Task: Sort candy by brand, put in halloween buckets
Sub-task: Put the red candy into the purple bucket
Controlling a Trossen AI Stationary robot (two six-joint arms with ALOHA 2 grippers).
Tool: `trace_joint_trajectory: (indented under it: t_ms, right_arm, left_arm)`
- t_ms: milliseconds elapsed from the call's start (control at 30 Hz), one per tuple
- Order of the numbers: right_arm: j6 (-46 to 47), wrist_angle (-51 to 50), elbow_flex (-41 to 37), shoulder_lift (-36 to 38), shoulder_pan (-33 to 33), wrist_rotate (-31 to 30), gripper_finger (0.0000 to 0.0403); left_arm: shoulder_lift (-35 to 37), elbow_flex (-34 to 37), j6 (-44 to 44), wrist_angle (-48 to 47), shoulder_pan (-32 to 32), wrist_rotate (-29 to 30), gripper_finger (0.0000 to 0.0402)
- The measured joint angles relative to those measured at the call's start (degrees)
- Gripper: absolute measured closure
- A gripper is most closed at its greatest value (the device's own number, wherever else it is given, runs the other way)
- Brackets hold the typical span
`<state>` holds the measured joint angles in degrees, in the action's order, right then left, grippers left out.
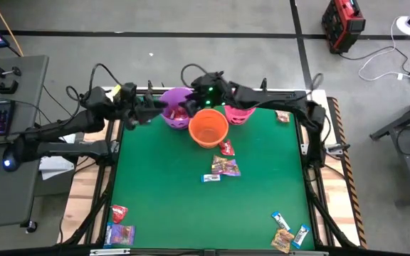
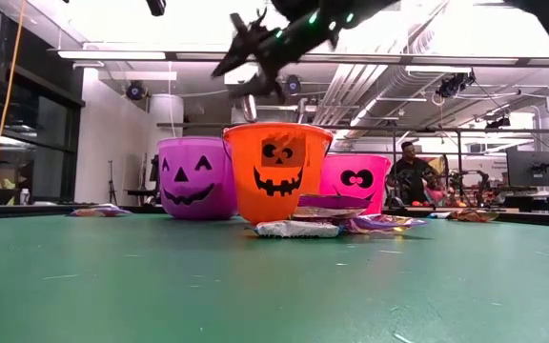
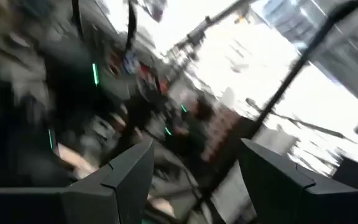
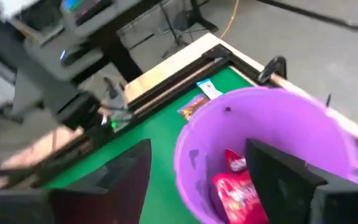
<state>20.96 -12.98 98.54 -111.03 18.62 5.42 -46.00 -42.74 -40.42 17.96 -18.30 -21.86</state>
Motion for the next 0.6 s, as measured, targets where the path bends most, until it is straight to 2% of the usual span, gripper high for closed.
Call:
trace_joint_trajectory:
  t_ms: [100, 200, 300, 367, 467, 600]
  right_arm:
    - [-6.5, -9.5, 0.0, 5.1, 0.3, -1.0, 0.0147]
    - [-11.1, -20.8, 0.0, 10.3, 0.2, -2.4, 0.0149]
    - [-12.5, -31.6, 0.0, 15.5, -1.4, -2.5, 0.0151]
    - [-12.5, -39.0, 0.0, 18.3, -3.5, -3.7, 0.0151]
    - [-12.0, -48.7, 0.0, 20.9, -8.2, -8.7, 0.0151]
    - [-8.5, -54.1, -1.3, 23.6, -16.1, -14.3, 0.0151]
  left_arm:
    - [-0.1, 0.0, 1.0, -7.8, 7.6, 1.3, 0.0179]
    - [-0.3, 0.0, 2.7, -17.7, 14.3, 8.5, 0.0179]
    - [-0.5, 0.0, 3.0, -23.4, 18.9, 16.4, 0.0179]
    - [-0.9, 0.0, 3.2, -24.1, 20.8, 20.8, 0.0179]
    - [-0.9, 0.0, 4.5, -24.0, 22.5, 25.4, 0.0179]
    - [-0.9, 0.0, 5.6, -24.1, 22.9, 27.4, 0.0179]
